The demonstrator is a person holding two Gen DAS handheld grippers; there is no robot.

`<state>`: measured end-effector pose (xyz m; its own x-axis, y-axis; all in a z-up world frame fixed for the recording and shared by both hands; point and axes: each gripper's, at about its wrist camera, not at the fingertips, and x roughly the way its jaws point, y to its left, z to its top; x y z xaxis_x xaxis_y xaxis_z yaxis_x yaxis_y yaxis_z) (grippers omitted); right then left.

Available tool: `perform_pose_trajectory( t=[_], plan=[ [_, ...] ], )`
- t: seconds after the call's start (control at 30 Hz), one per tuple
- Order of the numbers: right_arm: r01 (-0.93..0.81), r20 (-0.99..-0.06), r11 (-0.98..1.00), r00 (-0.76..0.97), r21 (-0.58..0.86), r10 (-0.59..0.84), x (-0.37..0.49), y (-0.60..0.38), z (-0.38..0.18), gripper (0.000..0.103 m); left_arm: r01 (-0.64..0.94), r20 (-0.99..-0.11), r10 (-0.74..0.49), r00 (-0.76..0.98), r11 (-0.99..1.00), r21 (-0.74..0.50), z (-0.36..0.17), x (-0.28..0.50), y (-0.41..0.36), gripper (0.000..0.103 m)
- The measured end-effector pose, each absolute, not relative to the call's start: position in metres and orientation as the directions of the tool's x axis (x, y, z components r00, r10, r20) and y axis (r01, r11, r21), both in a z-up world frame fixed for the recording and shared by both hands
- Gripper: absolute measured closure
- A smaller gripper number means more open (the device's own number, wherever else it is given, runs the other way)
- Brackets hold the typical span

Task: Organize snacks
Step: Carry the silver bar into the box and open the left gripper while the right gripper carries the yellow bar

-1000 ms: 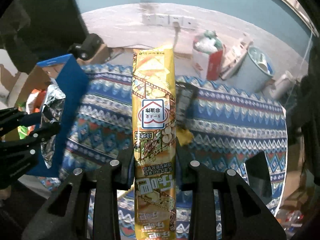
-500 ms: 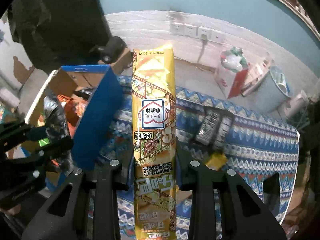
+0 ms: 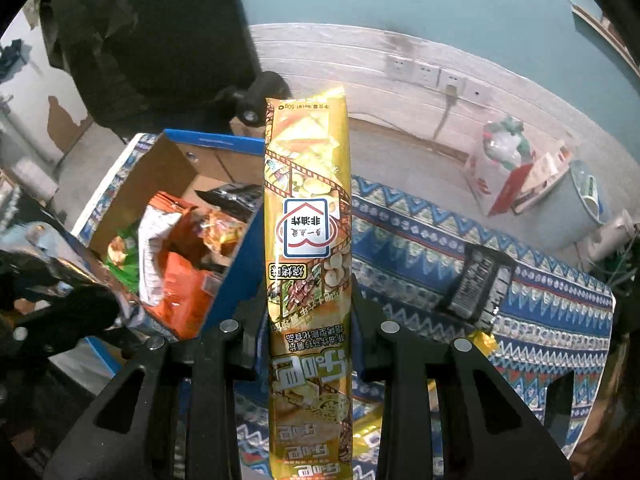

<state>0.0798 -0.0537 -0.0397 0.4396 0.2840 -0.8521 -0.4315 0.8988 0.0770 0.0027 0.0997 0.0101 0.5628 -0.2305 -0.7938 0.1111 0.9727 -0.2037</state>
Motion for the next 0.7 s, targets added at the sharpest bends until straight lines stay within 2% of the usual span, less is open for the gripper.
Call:
perform_pose_trajectory(
  t=[0.2,0.7],
  plan=[
    [-0.463,-0.849,0.882,0.430,0.084,0.307,0.079,-0.028,-0.035,0.074,0.053,-0.791,-0.150,0.593,0.988,-0.147,0.016,-0.003,0.124,0.075],
    [-0.533,-0.853,0.837,0.376,0.121,0.363,0.081,0.053,-0.038,0.073,-0.120,-0.839,-0.010,0.544,0.989,-0.090,-0.017,-0.004,0.193,0.075]
  ],
)
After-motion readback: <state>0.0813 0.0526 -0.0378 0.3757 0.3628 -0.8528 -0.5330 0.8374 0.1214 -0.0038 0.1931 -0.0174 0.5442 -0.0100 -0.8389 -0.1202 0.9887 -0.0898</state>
